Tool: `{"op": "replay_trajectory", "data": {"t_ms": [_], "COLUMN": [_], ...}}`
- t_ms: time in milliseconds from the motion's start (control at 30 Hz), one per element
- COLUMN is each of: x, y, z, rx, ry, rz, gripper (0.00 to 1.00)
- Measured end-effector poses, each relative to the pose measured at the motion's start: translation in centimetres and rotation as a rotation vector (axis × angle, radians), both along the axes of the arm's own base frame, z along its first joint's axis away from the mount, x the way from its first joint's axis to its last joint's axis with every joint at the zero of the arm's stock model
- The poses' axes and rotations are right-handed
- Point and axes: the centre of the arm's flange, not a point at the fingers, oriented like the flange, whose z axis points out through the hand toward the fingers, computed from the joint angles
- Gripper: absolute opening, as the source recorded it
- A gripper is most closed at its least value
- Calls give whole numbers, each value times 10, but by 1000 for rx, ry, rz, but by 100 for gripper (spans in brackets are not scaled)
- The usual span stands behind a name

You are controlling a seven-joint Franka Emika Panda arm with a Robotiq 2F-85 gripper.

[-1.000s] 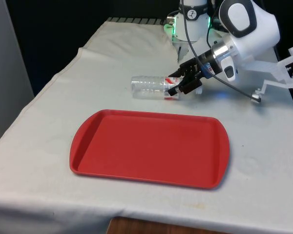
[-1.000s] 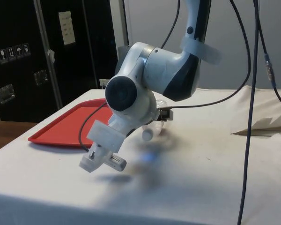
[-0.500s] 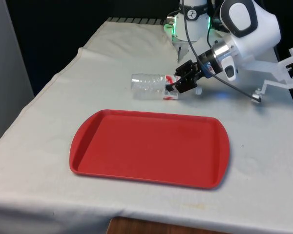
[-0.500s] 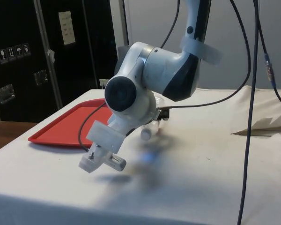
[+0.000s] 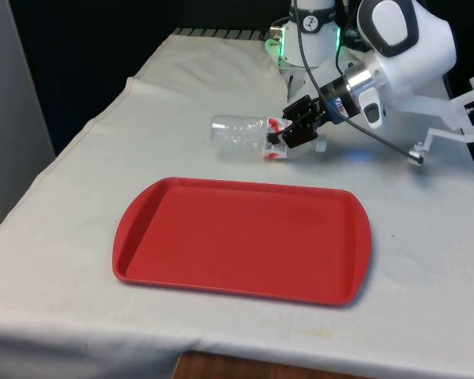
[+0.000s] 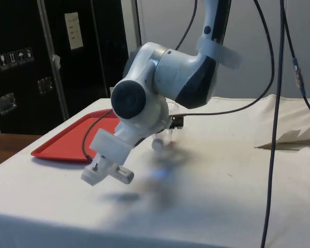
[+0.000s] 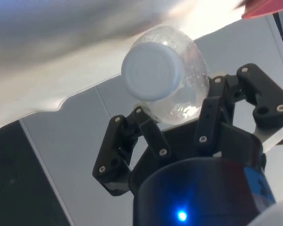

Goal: Place the bottle upright on the tray.

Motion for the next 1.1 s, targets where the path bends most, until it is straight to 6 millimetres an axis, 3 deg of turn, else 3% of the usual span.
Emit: {"op": "replay_trajectory", "data": {"t_ms": [1100], "x": [14], "y": [2], "z": [41], "rx": [102], "ry": [-59], "rz": [-64], "gripper": [0]}}
